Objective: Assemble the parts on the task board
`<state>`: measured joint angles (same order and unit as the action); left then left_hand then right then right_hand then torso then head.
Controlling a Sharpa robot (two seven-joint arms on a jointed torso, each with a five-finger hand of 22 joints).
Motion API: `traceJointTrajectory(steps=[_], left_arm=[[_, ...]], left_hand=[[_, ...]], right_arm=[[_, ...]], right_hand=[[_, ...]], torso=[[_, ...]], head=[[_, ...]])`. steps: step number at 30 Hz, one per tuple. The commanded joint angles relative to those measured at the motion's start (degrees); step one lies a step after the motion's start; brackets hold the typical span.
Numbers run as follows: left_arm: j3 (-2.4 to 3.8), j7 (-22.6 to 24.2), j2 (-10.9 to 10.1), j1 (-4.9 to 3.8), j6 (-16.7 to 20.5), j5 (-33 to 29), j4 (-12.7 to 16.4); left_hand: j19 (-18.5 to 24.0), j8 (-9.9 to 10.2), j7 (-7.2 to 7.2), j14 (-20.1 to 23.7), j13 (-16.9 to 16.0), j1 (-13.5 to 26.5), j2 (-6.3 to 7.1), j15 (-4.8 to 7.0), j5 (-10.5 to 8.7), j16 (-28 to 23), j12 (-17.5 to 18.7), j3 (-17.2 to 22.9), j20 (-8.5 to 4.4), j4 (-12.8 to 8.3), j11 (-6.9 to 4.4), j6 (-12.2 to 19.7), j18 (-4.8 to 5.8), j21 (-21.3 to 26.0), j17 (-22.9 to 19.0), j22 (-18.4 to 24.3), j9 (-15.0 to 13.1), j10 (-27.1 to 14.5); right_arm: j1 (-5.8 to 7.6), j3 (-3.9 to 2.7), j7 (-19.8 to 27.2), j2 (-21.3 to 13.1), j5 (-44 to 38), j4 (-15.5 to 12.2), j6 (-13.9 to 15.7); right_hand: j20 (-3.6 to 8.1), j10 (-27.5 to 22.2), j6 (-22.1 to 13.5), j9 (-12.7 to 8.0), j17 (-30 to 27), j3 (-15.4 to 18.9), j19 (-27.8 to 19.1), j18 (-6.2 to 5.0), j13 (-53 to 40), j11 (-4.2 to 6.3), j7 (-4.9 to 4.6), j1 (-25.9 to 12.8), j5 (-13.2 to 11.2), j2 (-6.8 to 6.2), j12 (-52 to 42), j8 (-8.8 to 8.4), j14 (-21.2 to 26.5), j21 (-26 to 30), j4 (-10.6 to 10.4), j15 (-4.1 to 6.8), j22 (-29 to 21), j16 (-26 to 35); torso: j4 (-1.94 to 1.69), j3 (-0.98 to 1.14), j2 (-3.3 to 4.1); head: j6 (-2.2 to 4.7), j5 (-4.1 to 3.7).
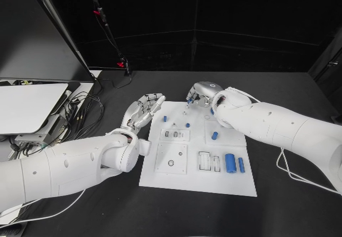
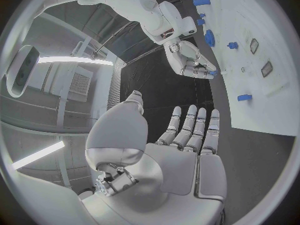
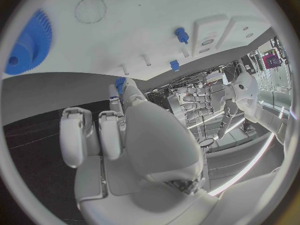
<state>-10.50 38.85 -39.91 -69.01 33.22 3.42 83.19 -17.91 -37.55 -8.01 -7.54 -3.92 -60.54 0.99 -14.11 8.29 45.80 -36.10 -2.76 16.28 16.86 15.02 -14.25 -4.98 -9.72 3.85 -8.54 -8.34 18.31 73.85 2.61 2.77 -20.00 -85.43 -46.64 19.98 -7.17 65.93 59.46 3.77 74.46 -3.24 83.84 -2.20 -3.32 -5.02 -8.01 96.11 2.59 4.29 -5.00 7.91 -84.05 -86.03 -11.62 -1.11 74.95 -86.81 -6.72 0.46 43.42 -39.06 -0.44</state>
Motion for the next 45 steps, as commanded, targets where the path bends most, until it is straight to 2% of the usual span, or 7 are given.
traceJointTrajectory(steps=[1,5,12,25,45], left_arm=[[0.06,17.1,0.1,-0.11,-0.5,0.6,0.0],[0.06,17.1,0.1,-0.12,-0.5,0.6,0.0],[0.06,17.0,0.1,-0.12,-0.4,0.6,-0.1],[0.06,16.8,0.4,-0.12,-0.2,0.6,-0.5],[0.06,16.5,0.5,-0.12,-0.2,0.6,-0.7]], left_hand=[[0.3,-0.3,-9.04,0.2,0.1,0.1,-0.60,-0.37,0.21,0.2,-0.3,0.2,0.03,0.0,0.08,-0.2,-0.86,-0.3,-0.1,-0.1,0.1,-0.2],[0.3,-0.4,-9.05,0.2,0.1,0.0,-0.69,-0.38,0.37,0.2,-0.3,0.2,0.04,0.0,0.09,-0.2,-0.86,-0.4,-0.1,-0.1,0.1,-0.2],[0.3,-0.4,-9.05,0.2,0.1,0.0,-0.69,-0.38,0.37,0.2,-0.3,0.2,0.04,0.0,0.09,-0.2,-0.86,-0.4,-0.1,-0.1,0.1,-0.2],[0.3,-0.4,-9.04,0.2,0.1,-0.2,-1.03,-0.41,0.57,0.2,-0.4,0.3,0.06,0.0,0.10,-0.2,-0.85,-0.4,-0.1,-0.1,0.3,-0.3],[0.4,-0.5,-9.04,0.2,0.1,-0.5,-1.43,-0.45,0.69,0.3,-0.4,0.3,0.08,-0.1,0.11,-0.1,-0.84,-0.5,-0.1,-0.2,0.4,-0.4]], right_arm=[[0.11,-0.05,0.8,0.4,0.2,0.5,-0.2],[0.09,-0.05,1.0,1.0,0.2,1.1,-0.7],[0.06,-0.04,1.1,1.6,0.2,1.7,-1.4],[-0.06,-0.04,0.4,2.2,0.2,2.6,-3.1],[-0.15,-0.04,-0.1,2.6,0.2,2.8,-4.5]], right_hand=[[-0.10,0.3,0.2,0.1,0.0,-0.3,0.2,-0.05,-0.1,-0.27,-0.31,-0.2,0.4,-0.57,0.2,-0.32,-3.4,0.0,0.0,0.06,5.9,0.2],[-0.10,0.3,0.2,0.1,0.0,-0.3,0.2,-0.05,-0.1,-0.27,-0.31,-0.2,0.4,-0.57,0.2,-0.32,-3.4,0.0,0.0,0.06,5.9,0.2],[-0.13,0.3,0.2,0.1,0.0,-0.4,0.2,-0.06,-0.1,-0.30,-0.32,-0.2,0.4,-0.64,0.4,-0.44,-3.4,0.0,-0.1,0.04,5.9,0.2],[-0.19,0.2,0.1,0.1,0.0,-0.6,0.1,-0.07,-0.1,-0.36,-0.37,-0.3,0.3,-0.79,0.7,-0.69,-3.3,0.1,-0.3,-0.01,5.8,0.2],[-0.24,0.2,-0.1,0.0,-0.2,-0.8,0.0,-0.13,-0.1,-0.42,-0.42,-0.4,0.3,-0.93,1.0,-0.98,-3.3,0.2,-0.6,-0.05,5.6,0.3]], torso=[[0.07,-0.01,-0.04],[-0.03,0.00,0.02],[0.06,-0.07,-0.06],[0.12,-0.04,-0.11],[0.01,-0.07,-0.15]], head=[[-0.18,0.07],[-0.13,0.05],[-0.39,0.15],[-0.79,0.17],[-1.26,0.14]])
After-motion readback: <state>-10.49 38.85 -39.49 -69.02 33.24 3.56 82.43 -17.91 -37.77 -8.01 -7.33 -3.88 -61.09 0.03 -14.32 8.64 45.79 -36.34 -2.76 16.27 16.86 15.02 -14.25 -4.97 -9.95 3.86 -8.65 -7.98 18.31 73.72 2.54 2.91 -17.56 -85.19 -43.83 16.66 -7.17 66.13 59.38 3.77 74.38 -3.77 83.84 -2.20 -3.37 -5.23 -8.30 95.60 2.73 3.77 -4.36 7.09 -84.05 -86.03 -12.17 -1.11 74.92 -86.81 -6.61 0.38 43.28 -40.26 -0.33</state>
